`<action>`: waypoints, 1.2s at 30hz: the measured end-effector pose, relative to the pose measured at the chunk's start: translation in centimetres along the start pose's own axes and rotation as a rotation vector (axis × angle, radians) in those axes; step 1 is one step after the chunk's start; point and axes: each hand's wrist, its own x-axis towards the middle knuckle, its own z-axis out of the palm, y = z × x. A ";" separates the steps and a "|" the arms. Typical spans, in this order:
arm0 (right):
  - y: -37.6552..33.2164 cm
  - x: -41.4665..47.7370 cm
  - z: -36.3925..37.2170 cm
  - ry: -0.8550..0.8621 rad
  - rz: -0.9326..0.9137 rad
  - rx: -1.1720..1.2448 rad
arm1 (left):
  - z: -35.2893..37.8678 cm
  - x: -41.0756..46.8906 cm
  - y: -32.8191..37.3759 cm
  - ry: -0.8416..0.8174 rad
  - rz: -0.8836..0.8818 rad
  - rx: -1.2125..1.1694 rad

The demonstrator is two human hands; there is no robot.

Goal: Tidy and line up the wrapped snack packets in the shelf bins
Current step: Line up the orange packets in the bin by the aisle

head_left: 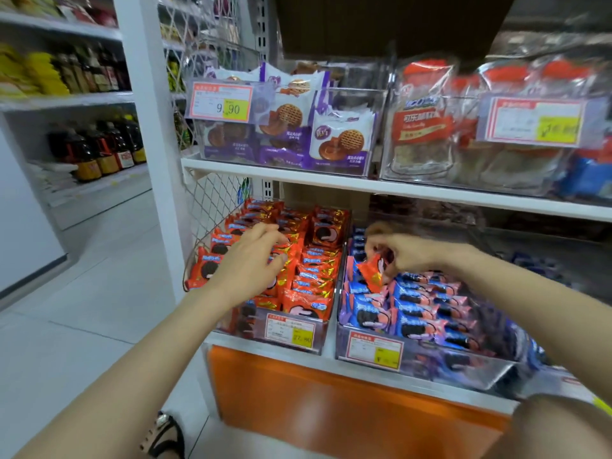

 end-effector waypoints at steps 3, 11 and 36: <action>-0.2 -0.6 -1.6 0.114 -0.022 0.259 | 0.6 0.0 0.8 0.042 0.013 -0.024; -2.0 0.2 -1.5 0.321 -0.108 0.711 | 1.9 1.2 2.8 0.163 -0.069 -0.517; -6.1 9.6 1.3 0.083 0.066 -0.064 | 1.8 0.3 -0.5 0.244 -0.167 -0.164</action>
